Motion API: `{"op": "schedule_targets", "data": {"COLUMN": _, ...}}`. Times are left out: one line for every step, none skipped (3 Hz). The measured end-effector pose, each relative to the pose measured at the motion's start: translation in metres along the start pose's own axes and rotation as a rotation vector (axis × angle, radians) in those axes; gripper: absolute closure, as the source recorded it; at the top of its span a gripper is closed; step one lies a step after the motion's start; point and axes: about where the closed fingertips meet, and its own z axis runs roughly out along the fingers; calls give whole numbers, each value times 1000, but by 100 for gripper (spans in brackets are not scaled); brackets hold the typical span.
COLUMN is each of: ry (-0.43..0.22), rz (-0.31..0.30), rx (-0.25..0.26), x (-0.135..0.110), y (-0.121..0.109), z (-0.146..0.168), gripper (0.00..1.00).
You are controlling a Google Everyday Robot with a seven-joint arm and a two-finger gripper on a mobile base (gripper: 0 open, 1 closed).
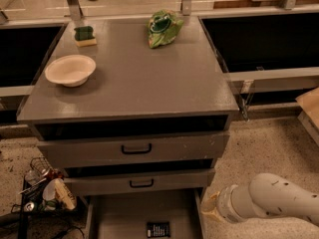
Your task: Pick rxbar blueberry from bottom drawer and place on counter
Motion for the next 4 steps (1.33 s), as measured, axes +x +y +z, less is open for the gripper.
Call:
{"op": "schedule_targets", "data": {"ry": -13, "rz": 16, "rx": 22, "x": 4, "y": -1, "z": 5, "gripper": 100}}
{"op": "schedule_targets", "data": {"ry": -34, "rz": 36, "rx": 23, "x": 10, "y": 2, "z": 30, "gripper": 100}}
{"op": "schedule_targets", "data": {"ry": -34, "rz": 34, "rx": 1, "x": 6, "y": 13, "z": 84, "gripper": 100}}
{"op": "schedule_targets", "data": {"ry": -34, "rz": 34, "rx": 1, "x": 6, "y": 13, "z": 84, "gripper": 100}}
